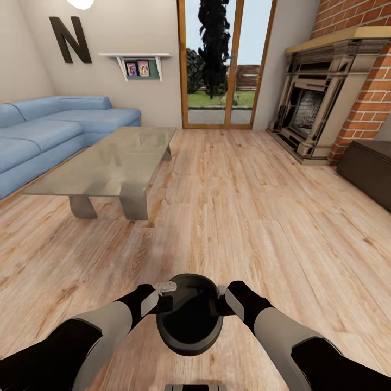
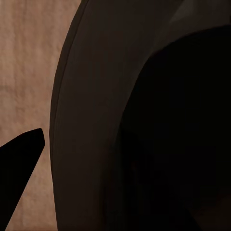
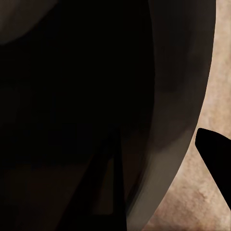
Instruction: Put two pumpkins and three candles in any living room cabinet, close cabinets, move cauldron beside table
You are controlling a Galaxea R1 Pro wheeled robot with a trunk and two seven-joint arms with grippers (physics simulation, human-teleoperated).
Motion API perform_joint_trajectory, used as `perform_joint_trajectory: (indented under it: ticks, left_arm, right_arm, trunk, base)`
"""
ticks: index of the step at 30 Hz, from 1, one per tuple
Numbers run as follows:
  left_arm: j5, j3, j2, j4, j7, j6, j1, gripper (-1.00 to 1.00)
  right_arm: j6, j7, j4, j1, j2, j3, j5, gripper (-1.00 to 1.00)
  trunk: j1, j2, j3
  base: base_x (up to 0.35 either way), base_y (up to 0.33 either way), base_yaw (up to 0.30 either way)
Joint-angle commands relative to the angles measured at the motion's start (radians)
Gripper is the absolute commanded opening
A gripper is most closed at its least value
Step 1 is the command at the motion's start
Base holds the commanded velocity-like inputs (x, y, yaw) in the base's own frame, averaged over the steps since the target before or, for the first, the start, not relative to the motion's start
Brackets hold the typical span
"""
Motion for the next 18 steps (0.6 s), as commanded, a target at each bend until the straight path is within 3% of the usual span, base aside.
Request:
perform_joint_trajectory:
  ticks: [1, 18]
  left_arm:
    - [-0.014, -0.03, 0.004, -0.002, 0.01, 0.006, 0.0, -1.0]
    - [-0.015, -0.03, 0.004, -0.002, 0.01, 0.006, 0.0, -1.0]
  right_arm:
    - [0.004, -0.001, 0.0, -0.001, 0.0, 0.005, 0.008, -1.0]
    - [0.004, 0.0, 0.0, -0.001, 0.0, 0.005, 0.008, -1.0]
  trunk:
    - [0.0, 0.0, -0.001]
    - [0.0, 0.0, 0.005]
  base:
    - [0.0, 0.0, 0.0]
    - [0.0, 0.0, 0.0]
